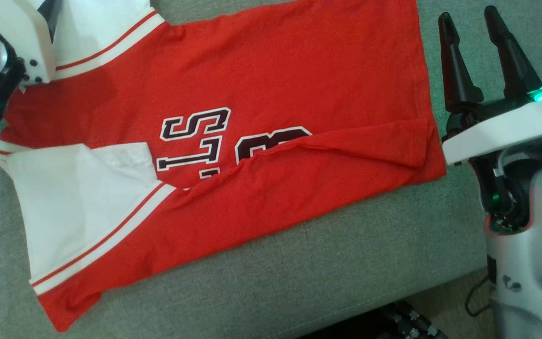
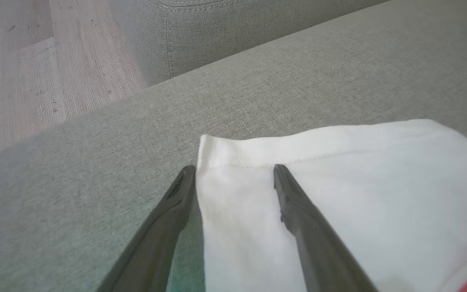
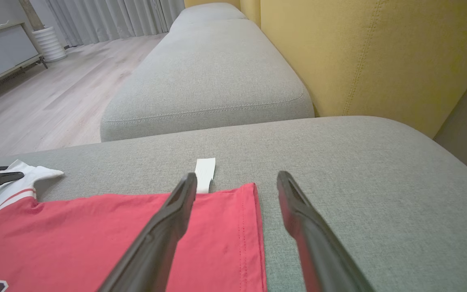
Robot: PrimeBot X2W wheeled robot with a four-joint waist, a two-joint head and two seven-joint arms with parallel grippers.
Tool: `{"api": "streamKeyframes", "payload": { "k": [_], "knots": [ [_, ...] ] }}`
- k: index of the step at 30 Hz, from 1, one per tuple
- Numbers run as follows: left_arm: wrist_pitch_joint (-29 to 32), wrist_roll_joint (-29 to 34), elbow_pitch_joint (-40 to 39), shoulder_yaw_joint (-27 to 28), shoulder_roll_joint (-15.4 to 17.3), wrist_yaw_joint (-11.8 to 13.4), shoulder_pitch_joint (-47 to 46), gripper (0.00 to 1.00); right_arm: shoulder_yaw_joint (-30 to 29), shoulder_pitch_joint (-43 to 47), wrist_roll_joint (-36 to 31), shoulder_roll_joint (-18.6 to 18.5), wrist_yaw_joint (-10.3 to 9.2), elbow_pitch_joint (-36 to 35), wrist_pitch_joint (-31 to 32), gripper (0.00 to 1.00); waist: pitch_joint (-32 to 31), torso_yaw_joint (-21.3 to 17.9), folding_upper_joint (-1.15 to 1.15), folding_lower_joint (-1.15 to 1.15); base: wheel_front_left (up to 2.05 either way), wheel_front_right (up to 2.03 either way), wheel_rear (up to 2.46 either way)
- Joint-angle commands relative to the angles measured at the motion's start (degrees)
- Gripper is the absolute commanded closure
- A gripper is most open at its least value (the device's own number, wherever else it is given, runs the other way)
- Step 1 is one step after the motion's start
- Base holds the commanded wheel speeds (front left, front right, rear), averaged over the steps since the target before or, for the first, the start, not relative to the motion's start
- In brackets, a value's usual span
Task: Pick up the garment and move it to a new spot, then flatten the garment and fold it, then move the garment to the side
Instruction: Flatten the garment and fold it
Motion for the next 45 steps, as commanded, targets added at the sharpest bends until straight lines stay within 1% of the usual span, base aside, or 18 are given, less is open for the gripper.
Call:
{"api": "streamKeyframes", "payload": {
  "k": [1, 3, 5, 6, 7, 8, 13, 17, 21, 25, 29, 37, 40, 42, 43, 44, 45],
  "knots": [
    [1.2, -0.1, -1.3, 1.4, 2.9, -0.1, -2.1, 0.0, 1.2, -1.1, 0.3, -0.3, 0.44, -1.7, -0.5, 0.0, 0.1, 0.0, 0.0, 0.0, 0.0, 0.0, 0.0],
    [2.5, -0.5, -1.3, 1.0, 2.7, -0.3, -1.9, 0.0, 1.3, -1.2, 0.3, -0.3, 0.44, -1.5, -0.6, 0.0, 0.1, 0.0, 0.0, 0.0, 0.0, 0.0, 0.0],
    [3.2, -0.5, -1.5, 0.5, 2.7, -0.2, -1.7, 0.36, 1.4, -1.5, 0.3, -0.3, 0.44, -1.4, -0.7, 0.0, 0.1, 0.0, 0.0, 0.0, 0.0, 0.0, 0.0],
    [3.3, -0.6, -1.7, 0.5, 2.6, -0.1, -1.6, 0.57, 1.6, -1.6, 0.2, -0.3, 0.44, -1.4, -0.7, 0.0, 0.1, 0.1, 0.0, 0.0, 0.0, 0.0, 0.0],
    [3.3, -0.7, -1.8, 0.5, 2.6, 0.0, -1.5, 0.72, 1.7, -1.8, 0.1, -0.3, 0.44, -1.3, -0.7, 0.0, 0.1, 0.1, 0.0, 0.0, 0.0, 0.0, 0.0],
    [3.0, -0.6, -2.0, 0.6, 2.6, 0.2, -1.4, 1.0, 1.8, -2.0, 0.1, -0.3, 0.44, -1.3, -0.6, 0.0, 0.0, 0.2, 0.0, 0.0, 0.0, 0.0, 0.0],
    [-1.6, 0.4, -3.0, 1.4, 1.8, 2.0, -1.7, 1.0, 2.1, -3.4, -2.1, -0.6, 0.44, -0.5, 1.5, 0.0, -0.8, 1.2, 0.0, 0.0, 0.0, 0.0, 0.0],
    [-6.0, 0.5, -3.8, 2.0, 0.3, 2.7, -2.2, 1.0, 1.6, -5.8, -3.5, -2.6, 0.44, 2.1, 5.1, 0.0, -1.9, 2.9, 0.0, 0.0, 0.0, 0.0, 0.0],
    [-9.0, 0.3, -5.9, 1.7, -1.4, 1.9, -2.3, 1.0, 0.9, -9.2, -4.5, -6.1, 0.44, 6.2, 9.2, 0.0, -2.8, 5.2, 0.0, 0.0, 0.0, 0.0, 0.0],
    [-10.6, 0.1, -8.6, 0.9, -2.9, 1.0, -2.0, 1.0, -0.1, -13.0, -5.0, -9.5, 0.44, 11.8, 13.2, 0.0, -3.0, 7.6, 0.0, 0.0, 0.0, 0.0, 0.0],
    [-11.3, 0.0, -11.2, 0.2, -3.8, 0.8, -1.5, 1.0, -0.3, -16.3, -5.2, -11.5, 0.44, 17.7, 16.5, 0.0, -2.5, 9.5, 0.0, 0.0, 0.0, 0.0, 0.0],
    [-12.0, -0.6, -13.4, -0.1, -4.5, 1.1, -1.0, 1.0, -1.6, -21.4, -4.4, -11.0, 0.44, 27.7, 20.3, 0.0, -1.4, 11.0, 0.0, 0.0, 0.0, 0.0, 0.0],
    [-12.1, -0.7, -13.5, -0.2, -4.6, 1.1, -0.8, 1.0, -1.7, -22.1, -4.1, -10.7, 0.44, 29.3, 20.9, 0.0, -1.4, 11.2, 0.0, 0.0, 0.0, 0.0, 0.0],
    [-12.3, -0.9, -13.5, -0.3, -4.8, 1.2, -0.7, 1.0, -1.4, -22.5, -3.5, -10.7, 0.44, 30.3, 20.9, 0.17, -1.4, 11.4, 0.0, 0.0, 0.0, 0.0, 0.0],
    [-12.4, -0.9, -13.5, -0.3, -4.9, 1.2, -0.6, 1.0, -1.2, -22.6, -3.1, -10.6, 0.44, 30.7, 21.0, 0.28, -1.4, 11.4, 0.0, 0.0, 0.0, 0.0, 0.0],
    [-12.4, -1.0, -13.5, -0.3, -4.9, 1.1, -0.5, 1.0, -1.0, -22.7, -2.6, -10.6, 0.44, 31.1, 21.0, 0.43, -1.5, 11.4, 0.0, 0.0, 0.0, 0.0, 0.0],
    [-12.5, -1.1, -13.5, -0.4, -5.0, 1.1, -0.4, 1.0, -0.6, -22.8, -2.0, -10.6, 0.44, 31.4, 21.0, 0.51, -1.5, 11.5, 0.0, 0.0, 0.0, 0.0, 0.0]
  ]
}}
